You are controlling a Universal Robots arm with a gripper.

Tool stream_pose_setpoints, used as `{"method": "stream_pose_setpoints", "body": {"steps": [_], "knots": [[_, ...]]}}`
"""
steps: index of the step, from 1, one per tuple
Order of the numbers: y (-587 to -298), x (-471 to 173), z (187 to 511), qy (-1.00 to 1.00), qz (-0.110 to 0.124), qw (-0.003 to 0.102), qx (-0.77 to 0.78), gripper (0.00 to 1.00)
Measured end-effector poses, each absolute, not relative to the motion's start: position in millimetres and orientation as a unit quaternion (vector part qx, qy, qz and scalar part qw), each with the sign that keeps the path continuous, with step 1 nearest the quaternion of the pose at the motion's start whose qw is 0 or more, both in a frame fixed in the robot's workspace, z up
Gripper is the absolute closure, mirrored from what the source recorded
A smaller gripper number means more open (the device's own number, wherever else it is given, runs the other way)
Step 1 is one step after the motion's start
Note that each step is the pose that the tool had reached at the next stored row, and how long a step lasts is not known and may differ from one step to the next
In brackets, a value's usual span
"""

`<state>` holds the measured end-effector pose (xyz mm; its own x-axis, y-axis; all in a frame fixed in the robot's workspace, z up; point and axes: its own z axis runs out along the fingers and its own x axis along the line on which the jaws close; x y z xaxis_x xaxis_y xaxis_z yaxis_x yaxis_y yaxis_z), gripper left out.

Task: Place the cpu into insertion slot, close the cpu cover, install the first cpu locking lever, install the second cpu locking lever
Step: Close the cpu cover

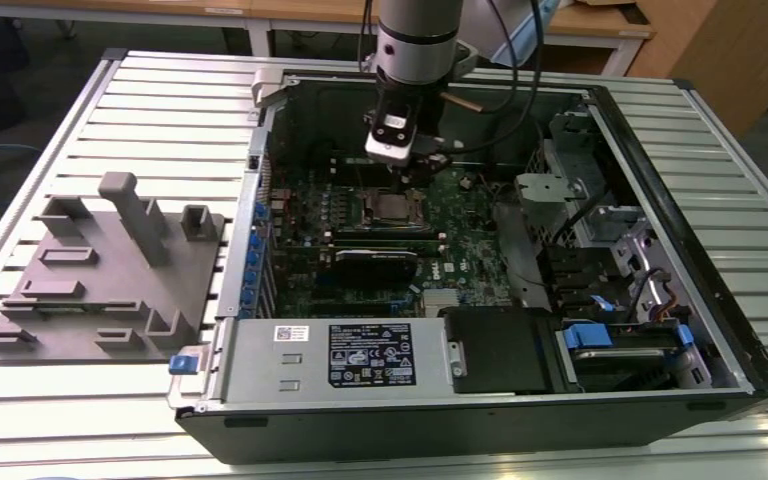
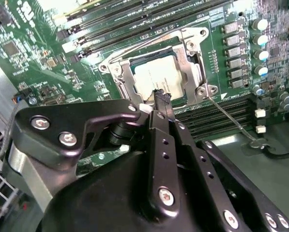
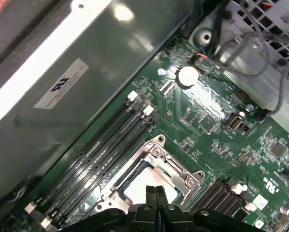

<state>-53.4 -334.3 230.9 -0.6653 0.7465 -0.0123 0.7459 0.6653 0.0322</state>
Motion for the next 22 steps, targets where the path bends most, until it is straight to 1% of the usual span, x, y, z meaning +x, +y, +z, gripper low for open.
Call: {"method": "stream_pose_setpoints", "body": {"steps": [22], "knots": [[-334.3, -53.4, 230.9, 0.943, 0.013, 0.011, 0.333, 0.90]]}}
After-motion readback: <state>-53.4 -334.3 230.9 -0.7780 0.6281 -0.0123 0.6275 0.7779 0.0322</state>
